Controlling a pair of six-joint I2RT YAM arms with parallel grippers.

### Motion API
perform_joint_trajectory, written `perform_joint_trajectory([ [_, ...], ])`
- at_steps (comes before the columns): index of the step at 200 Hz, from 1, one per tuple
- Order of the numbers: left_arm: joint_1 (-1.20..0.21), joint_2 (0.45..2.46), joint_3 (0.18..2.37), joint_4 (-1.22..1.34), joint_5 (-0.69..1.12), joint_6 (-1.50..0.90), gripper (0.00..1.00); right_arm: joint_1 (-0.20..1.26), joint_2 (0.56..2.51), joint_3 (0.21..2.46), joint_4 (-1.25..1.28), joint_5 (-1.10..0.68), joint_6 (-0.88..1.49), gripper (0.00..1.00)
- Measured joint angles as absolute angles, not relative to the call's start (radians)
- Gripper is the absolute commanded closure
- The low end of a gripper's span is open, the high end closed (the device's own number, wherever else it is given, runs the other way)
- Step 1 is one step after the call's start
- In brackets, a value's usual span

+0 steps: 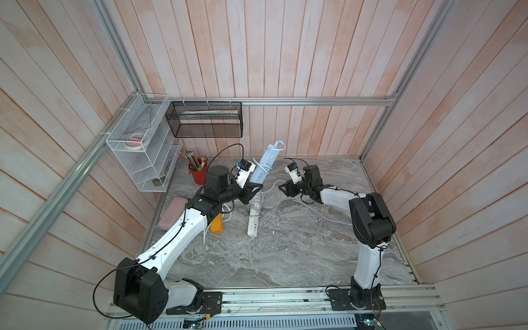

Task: Wrap the cord around the power strip
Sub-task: Wrap the power cord around the power strip.

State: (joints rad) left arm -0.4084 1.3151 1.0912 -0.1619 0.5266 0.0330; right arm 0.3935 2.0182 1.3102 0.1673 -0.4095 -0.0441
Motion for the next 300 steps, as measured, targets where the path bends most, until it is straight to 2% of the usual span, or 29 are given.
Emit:
perform_joint_trajectory([
  [14, -0.406, 1.319, 1.098, -0.175, 0.519, 0.033, 1.00, 0.403, 2.042, 1.333, 0.156, -0.397, -0.077, 0.83],
  [29, -0.388, 1.326, 1.114, -0.195, 0.513, 0.033, 1.00, 0.409, 2.037, 1.309, 0.144, -0.372, -0.097, 1.00],
  [59, -0.277, 1.370, 1.174, -0.232, 0.437, 0.022, 1.00, 0.411, 1.881, 1.123, 0.140, -0.294, -0.147, 1.00],
  [103, -0.132, 1.522, 1.267, -0.329, 0.189, 0.077, 1.00, 0.439, 1.417, 0.816, 0.168, -0.196, -0.275, 1.00],
  [126, -0.134, 1.586, 1.307, -0.401, 0.109, 0.128, 1.00, 0.463, 1.230, 0.773, 0.158, -0.211, -0.330, 1.00],
  [145, -0.169, 1.634, 1.366, -0.455, 0.049, 0.189, 1.00, 0.471, 1.156, 0.842, 0.121, -0.274, -0.351, 1.00],
  [170, -0.274, 1.681, 1.435, -0.485, 0.012, 0.299, 1.00, 0.489, 1.173, 1.025, 0.070, -0.369, -0.382, 1.00],
  [197, -0.406, 1.708, 1.462, -0.553, 0.055, 0.418, 1.00, 0.486, 1.224, 1.182, 0.047, -0.441, -0.424, 1.00],
  [247, -0.574, 1.736, 1.435, -0.733, 0.284, 0.637, 1.00, 0.394, 1.422, 1.397, 0.013, -0.560, -0.450, 1.00],
  [300, -0.688, 1.724, 1.466, -0.822, 0.566, 0.685, 1.00, 0.285, 1.650, 1.532, -0.047, -0.648, -0.442, 1.00],
])
